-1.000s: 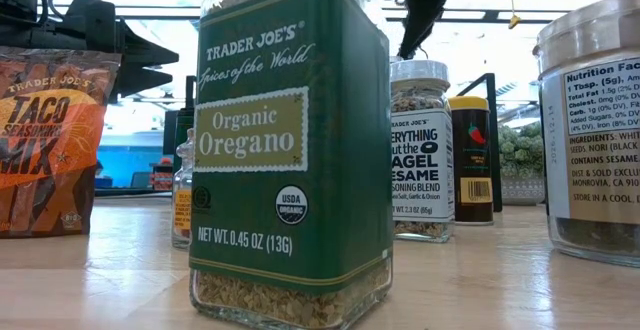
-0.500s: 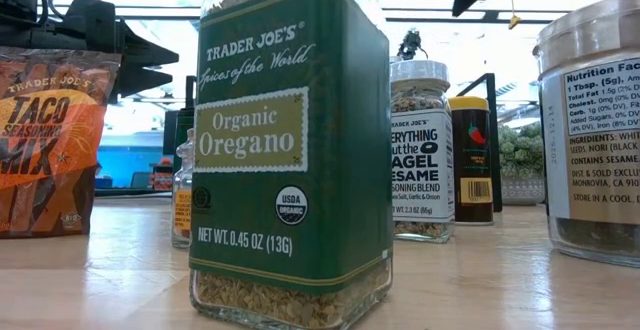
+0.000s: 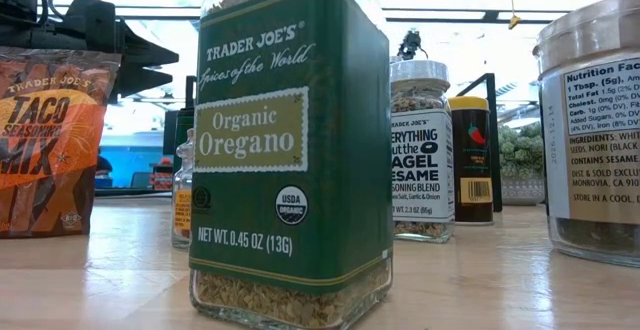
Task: Shelf spices
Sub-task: Put the top white seasoning bottle on the shelf, then put the white seasoning bottle on the shelf
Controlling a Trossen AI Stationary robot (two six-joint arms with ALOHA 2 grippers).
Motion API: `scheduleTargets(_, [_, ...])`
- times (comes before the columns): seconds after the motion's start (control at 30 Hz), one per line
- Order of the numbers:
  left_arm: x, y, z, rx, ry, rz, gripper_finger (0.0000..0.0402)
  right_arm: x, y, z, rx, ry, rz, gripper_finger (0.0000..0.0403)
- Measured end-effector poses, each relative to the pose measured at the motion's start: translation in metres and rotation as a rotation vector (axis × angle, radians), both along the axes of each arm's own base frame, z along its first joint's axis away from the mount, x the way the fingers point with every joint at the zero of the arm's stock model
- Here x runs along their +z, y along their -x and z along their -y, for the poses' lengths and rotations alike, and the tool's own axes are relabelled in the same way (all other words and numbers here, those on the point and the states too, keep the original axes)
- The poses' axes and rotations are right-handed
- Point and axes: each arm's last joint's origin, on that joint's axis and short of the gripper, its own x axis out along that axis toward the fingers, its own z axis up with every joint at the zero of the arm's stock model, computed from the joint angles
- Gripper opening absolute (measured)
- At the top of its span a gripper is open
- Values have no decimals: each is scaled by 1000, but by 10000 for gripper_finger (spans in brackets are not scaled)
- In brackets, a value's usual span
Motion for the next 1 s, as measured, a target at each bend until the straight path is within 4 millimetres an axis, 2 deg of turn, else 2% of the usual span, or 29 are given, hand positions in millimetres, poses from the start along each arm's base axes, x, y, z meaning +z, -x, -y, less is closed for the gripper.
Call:
scheduleTargets(0.17, [0,0,0,0,0,-1,351,-25,-20,-28,96,-27,148,254])
scheduleTargets(0.3, [0,0,0,0,0,-1,351,-31,-32,-34,71,-50,183,254])
scheduleTargets(0.57, [0,0,0,0,0,-1,351,-58,-48,-40,-57,-148,64,255])
scheduleTargets(0.73, [0,0,0,0,0,0,351,-77,-56,-51,-64,-99,6,262])
scheduleTargets(1.0, [0,0,0,0,0,-1,351,-87,-70,-71,-110,9,-139,276])
